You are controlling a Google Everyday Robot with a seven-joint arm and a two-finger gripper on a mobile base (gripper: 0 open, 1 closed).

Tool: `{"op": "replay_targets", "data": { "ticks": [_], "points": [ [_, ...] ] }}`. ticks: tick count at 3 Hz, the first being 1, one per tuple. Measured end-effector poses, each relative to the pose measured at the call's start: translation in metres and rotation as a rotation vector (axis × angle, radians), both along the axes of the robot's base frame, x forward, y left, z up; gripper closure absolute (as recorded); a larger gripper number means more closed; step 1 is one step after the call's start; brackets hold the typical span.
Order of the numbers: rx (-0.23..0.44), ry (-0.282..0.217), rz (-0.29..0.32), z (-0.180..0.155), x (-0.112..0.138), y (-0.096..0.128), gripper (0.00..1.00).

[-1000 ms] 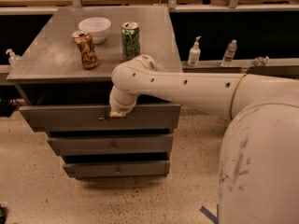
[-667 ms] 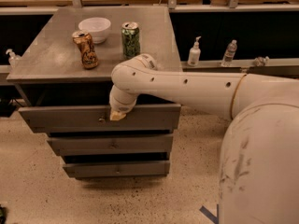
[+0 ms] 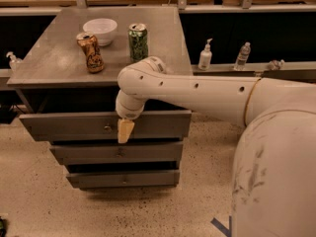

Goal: Open top drawer

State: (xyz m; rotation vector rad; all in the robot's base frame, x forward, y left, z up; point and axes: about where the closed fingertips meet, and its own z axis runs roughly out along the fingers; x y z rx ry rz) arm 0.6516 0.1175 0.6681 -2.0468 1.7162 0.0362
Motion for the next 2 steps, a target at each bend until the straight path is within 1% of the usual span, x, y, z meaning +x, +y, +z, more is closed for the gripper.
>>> {"op": "replay_targets", "data": {
  "ticks": [1,2],
  "points": [
    [0.044,0.010,0.009,0.010,-0.036,-0.016,0.00],
    [0.055,0.052,-0.027,0.002,-0.065,-0.050,0.00]
  ]
}}
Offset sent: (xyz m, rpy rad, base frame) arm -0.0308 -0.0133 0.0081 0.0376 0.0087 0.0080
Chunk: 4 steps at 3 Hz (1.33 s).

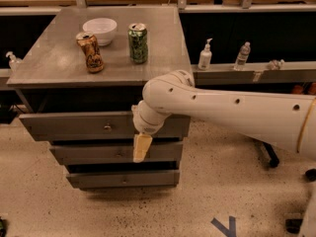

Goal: Open top drawer

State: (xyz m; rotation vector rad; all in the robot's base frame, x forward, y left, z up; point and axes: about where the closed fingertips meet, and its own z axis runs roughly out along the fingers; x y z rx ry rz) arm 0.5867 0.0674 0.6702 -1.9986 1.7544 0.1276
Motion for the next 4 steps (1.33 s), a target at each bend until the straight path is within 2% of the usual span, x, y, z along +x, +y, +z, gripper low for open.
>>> {"op": "replay_targets", "data": {
  "ticks": [1,2,3,4],
  "points": [
    [-0.013,-0.001,0.012,0.001,0.004,0.009,0.00],
    [-0.034,-0.015,0.020,0.002,0.022,0.015,0.00],
    [-0.053,-0.007,0.029,-0.003,0.037,0.019,0.13],
    [-0.061,0.013,0.041,-0.006,0.039,0.022,0.33]
  ]
}}
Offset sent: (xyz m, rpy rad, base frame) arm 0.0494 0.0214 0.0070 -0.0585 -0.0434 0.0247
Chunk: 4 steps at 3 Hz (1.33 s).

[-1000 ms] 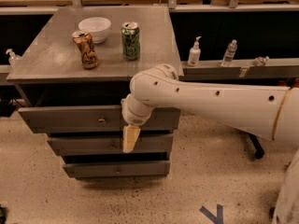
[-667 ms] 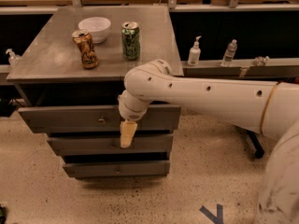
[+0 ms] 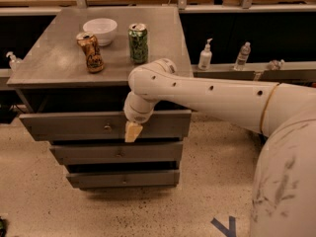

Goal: Open top drawer

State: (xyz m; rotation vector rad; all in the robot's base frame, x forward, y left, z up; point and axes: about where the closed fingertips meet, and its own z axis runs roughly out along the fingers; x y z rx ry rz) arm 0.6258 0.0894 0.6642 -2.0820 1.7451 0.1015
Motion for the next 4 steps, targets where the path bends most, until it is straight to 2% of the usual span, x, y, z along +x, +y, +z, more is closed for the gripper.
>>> {"op": "replay_targets", "data": {
  "ticks": [1,2,3,4],
  "points": [
    [-0.003,0.039,0.023,0.001,-0.014,0.002,0.41],
    [0.016,0.078,0.024,0.012,-0.042,0.002,0.44],
    [0.068,0.107,0.008,0.040,-0.092,-0.001,0.47],
    [0.096,0.127,0.026,0.059,-0.122,-0.004,0.44]
  ]
}}
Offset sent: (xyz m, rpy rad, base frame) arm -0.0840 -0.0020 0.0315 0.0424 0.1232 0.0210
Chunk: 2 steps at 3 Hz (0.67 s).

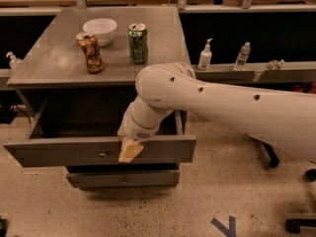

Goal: Open top drawer

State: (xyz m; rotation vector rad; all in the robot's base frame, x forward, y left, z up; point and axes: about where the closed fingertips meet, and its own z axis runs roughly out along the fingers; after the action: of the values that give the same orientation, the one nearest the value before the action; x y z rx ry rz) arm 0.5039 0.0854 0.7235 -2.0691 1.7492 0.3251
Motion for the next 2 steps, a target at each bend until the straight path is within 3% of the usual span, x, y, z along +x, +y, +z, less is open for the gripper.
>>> {"op": "replay_targets", "data": {
  "ticks": [1,2],
  "points": [
    [0.038,-0.001,0.019,0.012,-0.005,-0.002,0.36],
    [0.083,-0.027,0.054,0.014,0.031,-0.004,0.38]
  ]
}}
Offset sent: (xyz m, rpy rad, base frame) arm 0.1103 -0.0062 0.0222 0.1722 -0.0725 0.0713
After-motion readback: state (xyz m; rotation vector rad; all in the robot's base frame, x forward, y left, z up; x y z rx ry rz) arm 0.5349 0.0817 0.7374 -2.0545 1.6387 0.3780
